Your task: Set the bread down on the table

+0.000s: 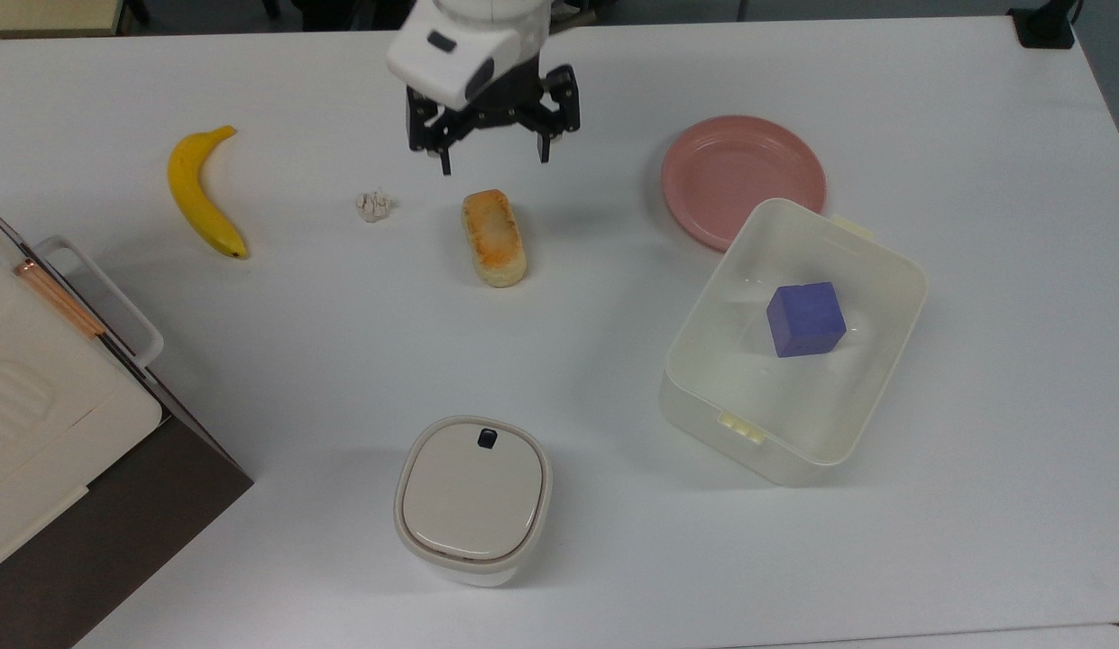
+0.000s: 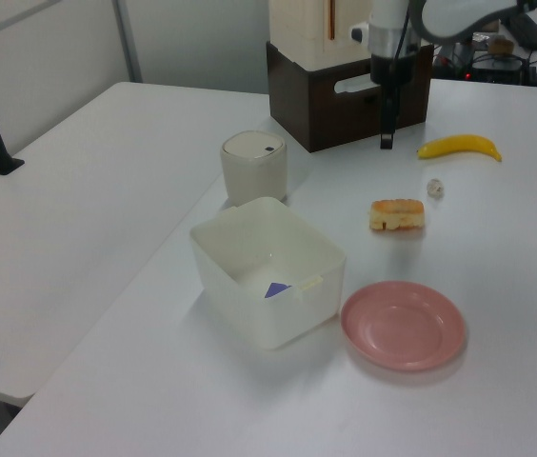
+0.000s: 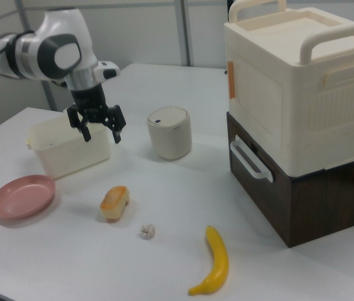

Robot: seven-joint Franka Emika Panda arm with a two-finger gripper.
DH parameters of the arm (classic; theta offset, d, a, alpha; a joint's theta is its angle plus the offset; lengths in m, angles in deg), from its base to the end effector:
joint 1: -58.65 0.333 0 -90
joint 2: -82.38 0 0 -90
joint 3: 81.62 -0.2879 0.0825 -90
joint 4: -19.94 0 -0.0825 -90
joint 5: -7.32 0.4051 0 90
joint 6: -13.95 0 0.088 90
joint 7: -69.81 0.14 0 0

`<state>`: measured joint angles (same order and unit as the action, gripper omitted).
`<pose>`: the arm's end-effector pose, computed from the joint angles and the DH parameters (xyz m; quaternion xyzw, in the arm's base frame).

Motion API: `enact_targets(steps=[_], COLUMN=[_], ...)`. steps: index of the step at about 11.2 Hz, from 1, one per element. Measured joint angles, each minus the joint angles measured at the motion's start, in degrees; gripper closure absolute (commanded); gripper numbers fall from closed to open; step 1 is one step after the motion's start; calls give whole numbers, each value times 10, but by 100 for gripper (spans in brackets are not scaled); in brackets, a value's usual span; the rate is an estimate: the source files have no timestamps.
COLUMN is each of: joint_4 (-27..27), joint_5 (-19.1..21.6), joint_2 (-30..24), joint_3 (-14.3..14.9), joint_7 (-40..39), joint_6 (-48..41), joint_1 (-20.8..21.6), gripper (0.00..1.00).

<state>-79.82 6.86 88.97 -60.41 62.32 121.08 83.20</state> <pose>0.6147 0.0409 0.4406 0.9949 0.0968 0.0098 0.0250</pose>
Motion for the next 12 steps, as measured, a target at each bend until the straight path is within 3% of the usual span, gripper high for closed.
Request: enact_targets(steps=[4,12], joint_4=[58,100], joint_5=[0,0], joint_2=[-16,-46], joint_3=[-6,-78], joint_7=[19,37], joint_6=[-82,-142], joint_1=[-49,-226], gripper=[0,0])
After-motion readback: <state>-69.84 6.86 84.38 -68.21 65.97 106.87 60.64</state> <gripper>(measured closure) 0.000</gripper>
